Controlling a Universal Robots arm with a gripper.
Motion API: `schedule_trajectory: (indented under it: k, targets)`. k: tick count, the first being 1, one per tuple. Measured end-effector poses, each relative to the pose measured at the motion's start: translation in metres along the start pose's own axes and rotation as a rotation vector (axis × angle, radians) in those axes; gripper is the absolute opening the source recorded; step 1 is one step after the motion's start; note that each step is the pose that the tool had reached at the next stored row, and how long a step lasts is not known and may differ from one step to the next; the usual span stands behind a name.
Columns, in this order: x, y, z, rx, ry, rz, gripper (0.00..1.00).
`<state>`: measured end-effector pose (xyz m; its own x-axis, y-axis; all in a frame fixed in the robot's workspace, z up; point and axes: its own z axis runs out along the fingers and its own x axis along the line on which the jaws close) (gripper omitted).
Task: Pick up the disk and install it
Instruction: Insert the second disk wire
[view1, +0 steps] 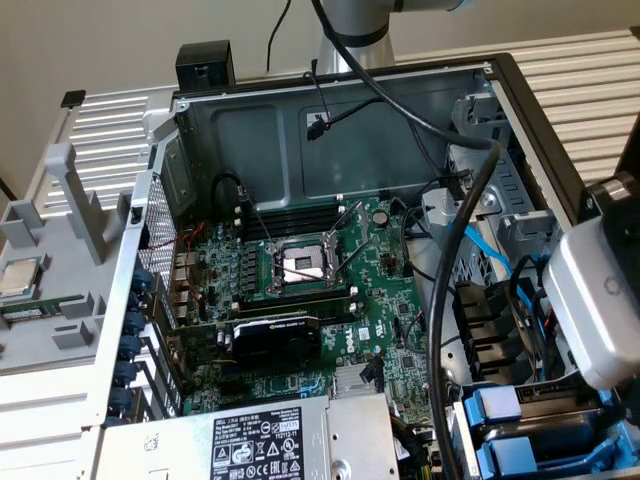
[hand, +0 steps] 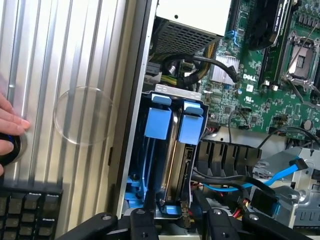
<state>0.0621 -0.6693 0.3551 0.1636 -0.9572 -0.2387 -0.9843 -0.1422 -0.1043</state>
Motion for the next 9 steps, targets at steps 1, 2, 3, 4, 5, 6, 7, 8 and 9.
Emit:
schedule_trajectory:
  k: [1,2,3,4,5,6,7,8,9]
  targets:
    - [0.0,0.0002,0.0,-0.0001,0.0,0.0,0.42]
    - [0.0,0.0003,0.0,-0.0001,0.0001,0.0,0.42]
    - [-0.0001,0.0006,0.0002,-0.0001,0.0,0.0,0.42]
    - [-0.0007,0.001,0.0007,0.0,-0.0001,0.0,0.42]
    - [-0.0024,0.0013,0.0014,0.0,0.0002,-0.001,0.42]
    - [-0.004,0.0014,0.002,-0.0001,0.0005,-0.001,0.42]
    - [-0.0053,0.0012,0.0025,-0.0003,0.0007,-0.001,0.42]
    - [-0.0063,0.001,0.0029,-0.0004,0.0009,-0.002,0.42]
    - [-0.0068,0.001,0.003,-0.0006,0.0014,-0.002,0.42]
